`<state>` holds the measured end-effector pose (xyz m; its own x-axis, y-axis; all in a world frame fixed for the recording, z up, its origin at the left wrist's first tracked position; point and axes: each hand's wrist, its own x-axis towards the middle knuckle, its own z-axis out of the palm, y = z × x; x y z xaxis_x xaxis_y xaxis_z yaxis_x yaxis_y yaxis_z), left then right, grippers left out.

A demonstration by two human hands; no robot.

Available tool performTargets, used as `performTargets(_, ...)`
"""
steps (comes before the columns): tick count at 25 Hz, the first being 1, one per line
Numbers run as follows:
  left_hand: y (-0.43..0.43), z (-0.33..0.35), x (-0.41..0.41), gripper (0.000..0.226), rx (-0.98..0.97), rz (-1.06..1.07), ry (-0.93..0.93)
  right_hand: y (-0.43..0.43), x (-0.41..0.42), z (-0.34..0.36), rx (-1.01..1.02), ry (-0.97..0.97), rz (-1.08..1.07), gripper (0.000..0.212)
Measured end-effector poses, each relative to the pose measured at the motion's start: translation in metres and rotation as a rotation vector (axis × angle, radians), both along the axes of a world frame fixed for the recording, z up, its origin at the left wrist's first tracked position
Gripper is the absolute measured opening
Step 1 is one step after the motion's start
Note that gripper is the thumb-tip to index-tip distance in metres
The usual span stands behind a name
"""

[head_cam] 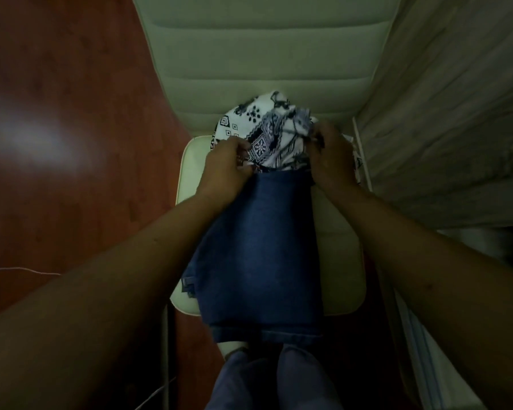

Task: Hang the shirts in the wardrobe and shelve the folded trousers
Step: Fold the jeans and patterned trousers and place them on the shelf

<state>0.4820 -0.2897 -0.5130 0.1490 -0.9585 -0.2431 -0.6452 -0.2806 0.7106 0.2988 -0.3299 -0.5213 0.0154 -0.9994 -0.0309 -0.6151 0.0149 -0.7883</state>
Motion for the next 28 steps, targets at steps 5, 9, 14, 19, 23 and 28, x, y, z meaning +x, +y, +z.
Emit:
performTargets(5, 0.003, 0.040, -0.004, 0.064, -0.068, -0.037, 0.315, -0.037, 0.023, 0.080, 0.074, -0.364, -0.050, 0.006)
performTargets(9, -0.002, 0.104, -0.004, 0.074, -0.174, -0.058, 0.513, -0.047, 0.048, 0.169, 0.265, -0.818, -0.084, 0.011)
performTargets(14, -0.005, 0.207, 0.025, 0.020, -0.350, 0.027, 0.536, -0.036, 0.046, 0.283, 0.208, -0.805, -0.021, 0.019)
performTargets(19, -0.015, 0.363, 0.050, 0.021, -0.436, -0.100, 0.482, -0.022, 0.050, 0.398, 0.094, -0.594, 0.226, 0.018)
performTargets(23, -0.003, 0.485, 0.049, 0.013, -0.517, -0.243, 0.433, 0.002, 0.056, 0.457, -0.097, -0.186, 0.424, 0.034)
performTargets(28, 0.027, 0.604, 0.079, 0.004, -0.651, -0.408, 0.263, 0.028, 0.041, 0.501, -0.391, 0.216, 0.388, 0.007)
